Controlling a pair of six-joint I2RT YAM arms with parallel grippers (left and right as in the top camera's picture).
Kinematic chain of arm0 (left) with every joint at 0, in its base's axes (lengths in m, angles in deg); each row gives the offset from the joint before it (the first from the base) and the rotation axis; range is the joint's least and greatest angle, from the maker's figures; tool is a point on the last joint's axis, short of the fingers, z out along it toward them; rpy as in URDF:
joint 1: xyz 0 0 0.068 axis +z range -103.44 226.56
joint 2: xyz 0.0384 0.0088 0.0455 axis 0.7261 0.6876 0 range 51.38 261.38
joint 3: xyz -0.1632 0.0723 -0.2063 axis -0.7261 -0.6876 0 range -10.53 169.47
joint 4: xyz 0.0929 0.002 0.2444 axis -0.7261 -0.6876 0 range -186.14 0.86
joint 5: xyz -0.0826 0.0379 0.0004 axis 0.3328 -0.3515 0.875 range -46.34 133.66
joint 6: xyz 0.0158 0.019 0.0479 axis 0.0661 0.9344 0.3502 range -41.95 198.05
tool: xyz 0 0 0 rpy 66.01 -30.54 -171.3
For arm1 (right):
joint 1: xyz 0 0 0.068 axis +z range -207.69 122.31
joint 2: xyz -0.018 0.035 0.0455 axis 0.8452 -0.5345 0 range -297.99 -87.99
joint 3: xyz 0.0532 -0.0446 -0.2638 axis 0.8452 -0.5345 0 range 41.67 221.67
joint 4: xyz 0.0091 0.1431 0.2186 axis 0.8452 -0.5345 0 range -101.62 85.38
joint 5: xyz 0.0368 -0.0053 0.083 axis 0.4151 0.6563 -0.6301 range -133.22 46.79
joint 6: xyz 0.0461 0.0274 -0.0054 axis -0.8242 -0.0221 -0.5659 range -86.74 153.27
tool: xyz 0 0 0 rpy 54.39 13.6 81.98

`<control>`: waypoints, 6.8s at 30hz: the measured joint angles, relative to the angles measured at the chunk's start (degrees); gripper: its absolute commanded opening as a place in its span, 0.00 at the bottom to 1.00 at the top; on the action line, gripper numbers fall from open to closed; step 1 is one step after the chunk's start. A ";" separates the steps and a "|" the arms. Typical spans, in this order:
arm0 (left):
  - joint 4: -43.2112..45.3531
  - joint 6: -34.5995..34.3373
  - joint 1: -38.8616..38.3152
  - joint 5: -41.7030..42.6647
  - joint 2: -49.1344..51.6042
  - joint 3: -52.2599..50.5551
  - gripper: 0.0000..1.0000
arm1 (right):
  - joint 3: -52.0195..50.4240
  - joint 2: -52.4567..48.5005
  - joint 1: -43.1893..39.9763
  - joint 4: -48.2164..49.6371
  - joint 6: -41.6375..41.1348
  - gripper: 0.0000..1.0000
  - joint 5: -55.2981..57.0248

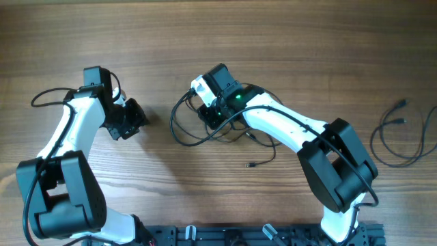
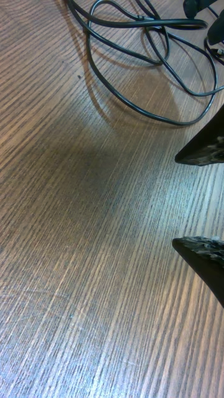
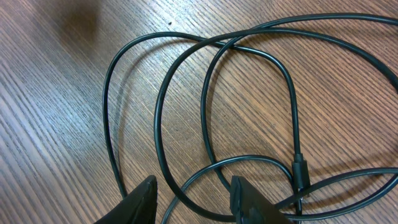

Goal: Untangle cables

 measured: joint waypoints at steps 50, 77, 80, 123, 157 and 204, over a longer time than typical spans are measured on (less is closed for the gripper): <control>-0.44 0.00 0.00 0.00 0.00 0.00 0.39 | -0.04 -2.19 0.00 2.14 -0.42 0.05 0.20; -0.59 0.00 0.00 0.00 0.00 0.00 0.39 | -0.90 30.01 -30.97 -14.84 -20.44 0.04 4.74; -0.61 0.00 0.00 -0.02 0.00 0.00 0.39 | -0.90 31.76 -38.97 -18.91 -20.81 0.04 8.20; 10.47 -0.02 -19.63 10.03 -0.02 0.00 0.56 | 2.93 33.94 -17.22 -4.35 -22.08 0.04 -17.42; 9.03 -0.02 -21.44 8.94 -0.02 0.00 0.54 | 39.19 32.06 -32.15 -24.90 -16.04 0.04 10.32; 6.71 -0.02 -21.44 8.17 -0.02 0.00 0.52 | 38.53 5.05 -81.29 -53.81 -35.28 1.00 22.25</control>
